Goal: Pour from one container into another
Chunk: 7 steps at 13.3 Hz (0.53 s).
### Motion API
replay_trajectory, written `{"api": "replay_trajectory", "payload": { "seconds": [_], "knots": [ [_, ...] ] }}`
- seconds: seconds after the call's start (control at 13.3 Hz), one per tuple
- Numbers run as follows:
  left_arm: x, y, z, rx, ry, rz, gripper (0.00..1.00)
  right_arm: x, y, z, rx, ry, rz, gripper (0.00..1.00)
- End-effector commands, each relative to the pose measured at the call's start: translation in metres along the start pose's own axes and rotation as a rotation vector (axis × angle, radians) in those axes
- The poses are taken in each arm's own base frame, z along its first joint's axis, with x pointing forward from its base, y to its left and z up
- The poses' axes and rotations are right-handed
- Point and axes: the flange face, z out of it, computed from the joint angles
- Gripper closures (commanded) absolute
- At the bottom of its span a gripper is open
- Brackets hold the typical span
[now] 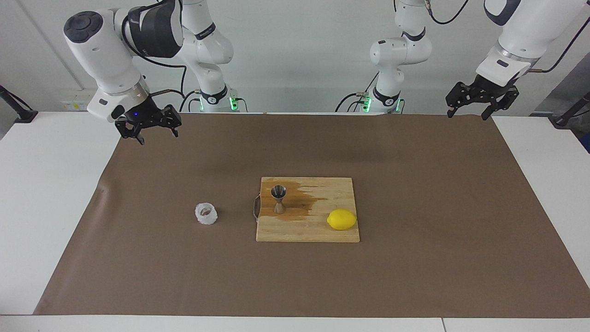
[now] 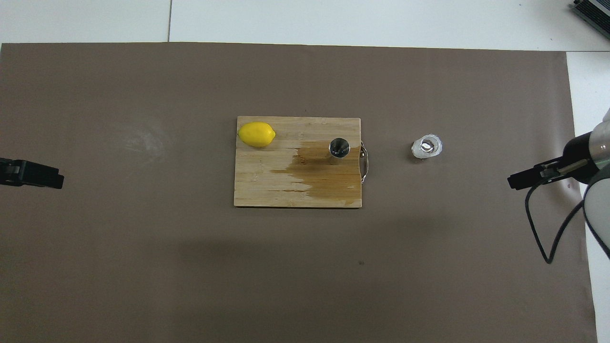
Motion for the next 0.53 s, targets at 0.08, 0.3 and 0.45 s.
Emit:
{"api": "replay_trajectory", "payload": {
  "seconds": [0.08,0.3,0.45],
  "knots": [
    [-0.009,-0.003,-0.002,0.015,-0.005,-0.012,0.0,-0.018,-0.002,-0.027,-0.036,-0.06,0.121,0.0],
    [-0.009,-0.003,-0.002,0.015,-0.005,-0.012,0.0,-0.02,-0.008,-0.037,-0.017,-0.082,0.285,0.0],
    [-0.009,-0.003,-0.002,0.015,-0.005,-0.012,0.0,-0.026,0.013,-0.04,0.025,-0.065,0.357,0.0]
  ]
}}
